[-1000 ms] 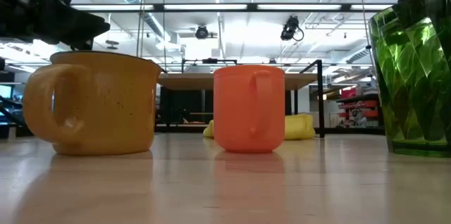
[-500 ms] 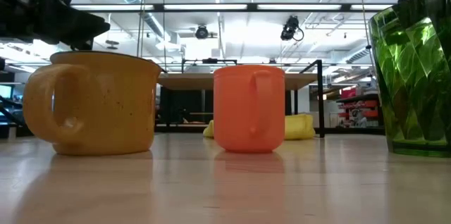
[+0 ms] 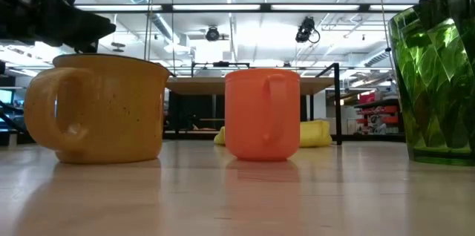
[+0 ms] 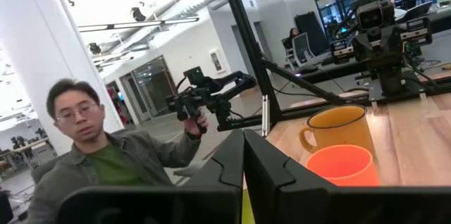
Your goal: Stack small to large cups/mugs on shelf
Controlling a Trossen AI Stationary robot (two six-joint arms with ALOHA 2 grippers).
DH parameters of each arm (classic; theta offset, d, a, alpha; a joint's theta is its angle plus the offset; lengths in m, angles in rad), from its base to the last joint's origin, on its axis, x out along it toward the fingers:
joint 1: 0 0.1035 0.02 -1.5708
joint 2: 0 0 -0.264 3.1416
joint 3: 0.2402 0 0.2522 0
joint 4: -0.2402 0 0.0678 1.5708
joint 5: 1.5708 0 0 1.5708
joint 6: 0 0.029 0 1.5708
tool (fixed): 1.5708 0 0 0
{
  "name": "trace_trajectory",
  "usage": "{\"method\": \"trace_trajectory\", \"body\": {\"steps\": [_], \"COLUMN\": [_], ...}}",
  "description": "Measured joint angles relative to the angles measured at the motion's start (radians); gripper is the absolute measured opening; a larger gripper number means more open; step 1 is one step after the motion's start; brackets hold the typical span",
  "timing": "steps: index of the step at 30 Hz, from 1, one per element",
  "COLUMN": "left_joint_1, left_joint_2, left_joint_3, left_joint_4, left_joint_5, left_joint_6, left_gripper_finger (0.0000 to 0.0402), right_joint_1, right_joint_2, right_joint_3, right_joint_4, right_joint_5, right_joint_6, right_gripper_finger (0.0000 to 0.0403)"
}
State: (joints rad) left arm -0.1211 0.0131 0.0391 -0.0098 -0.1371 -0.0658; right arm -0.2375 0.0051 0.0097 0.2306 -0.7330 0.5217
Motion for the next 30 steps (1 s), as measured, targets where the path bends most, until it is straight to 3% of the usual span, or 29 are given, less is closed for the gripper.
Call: {"method": "trace_trajectory", "body": {"steps": [11, 18, 26, 30], "left_joint_1": [0.0, 0.0, 0.0, 0.0], "left_joint_2": [0.0, 0.0, 0.0, 0.0], "left_joint_3": [0.001, 0.001, 0.001, 0.001], "left_joint_4": [0.196, 0.237, 0.301, 0.299], "left_joint_5": [0.0, 0.0, 0.0, 0.0], "left_joint_6": [-0.085, -0.072, -0.082, -0.084], "left_gripper_finger": [0.0079, 0.0084, 0.0076, 0.0077], "right_joint_1": [0.0, 0.0, 0.0, 0.0], "right_joint_2": [0.0, 0.0, 0.0, 0.0], "right_joint_3": [0.0, 0.0, 0.0, 0.0], "right_joint_4": [0.001, 0.007, 0.165, 0.218], "right_joint_5": [0.0, 0.008, 0.246, 0.285], "right_joint_6": [-0.013, -0.055, 0.038, 0.125], "right_gripper_finger": [0.0017, 0.0017, 0.0017, 0.0017]}}
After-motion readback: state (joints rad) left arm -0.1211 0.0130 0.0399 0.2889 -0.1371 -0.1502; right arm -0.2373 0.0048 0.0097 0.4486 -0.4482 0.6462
